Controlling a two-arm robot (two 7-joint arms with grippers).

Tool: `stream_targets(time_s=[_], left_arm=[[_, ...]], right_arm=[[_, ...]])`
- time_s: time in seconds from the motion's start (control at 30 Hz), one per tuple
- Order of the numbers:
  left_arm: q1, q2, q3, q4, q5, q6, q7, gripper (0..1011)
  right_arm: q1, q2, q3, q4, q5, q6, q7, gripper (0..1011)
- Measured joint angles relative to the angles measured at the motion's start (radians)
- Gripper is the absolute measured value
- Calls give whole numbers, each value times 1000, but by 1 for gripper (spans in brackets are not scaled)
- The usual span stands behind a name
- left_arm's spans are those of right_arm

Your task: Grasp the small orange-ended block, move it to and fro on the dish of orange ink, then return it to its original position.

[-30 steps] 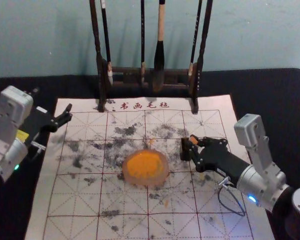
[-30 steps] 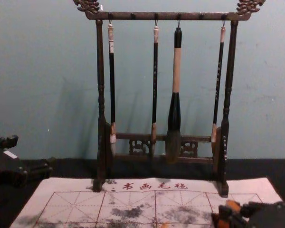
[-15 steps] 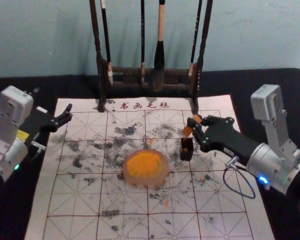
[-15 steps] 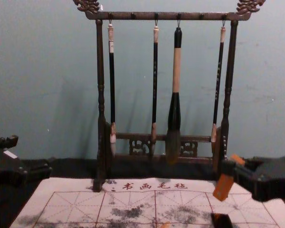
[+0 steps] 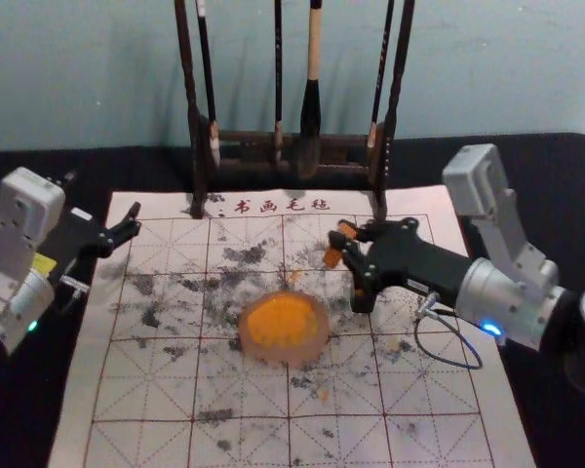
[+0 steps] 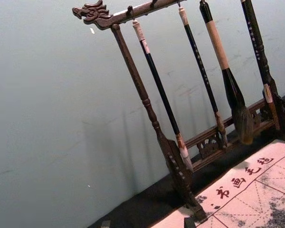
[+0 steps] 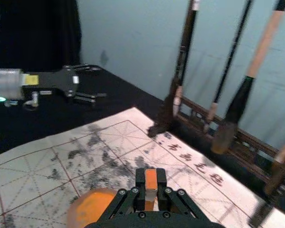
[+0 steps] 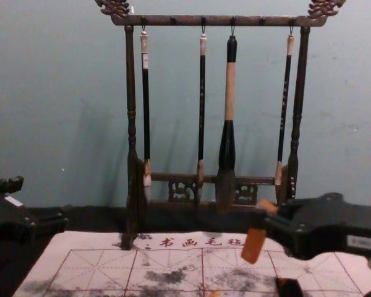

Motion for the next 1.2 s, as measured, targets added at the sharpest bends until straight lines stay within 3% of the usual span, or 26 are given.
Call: stream_targets(time_s=[0.3,0.53,1.2], left_arm=[[0,0,0,0,0,0,0,1001],[0,0,0,0,0,0,0,1001],[0,0,0,0,0,0,0,1001]], right_arm=[[79,-22,-82,83,-12,1,70,129],[123,-50,-129,144,-23,15,82,129],[179,-80,-179,220,-16,72,95,129]])
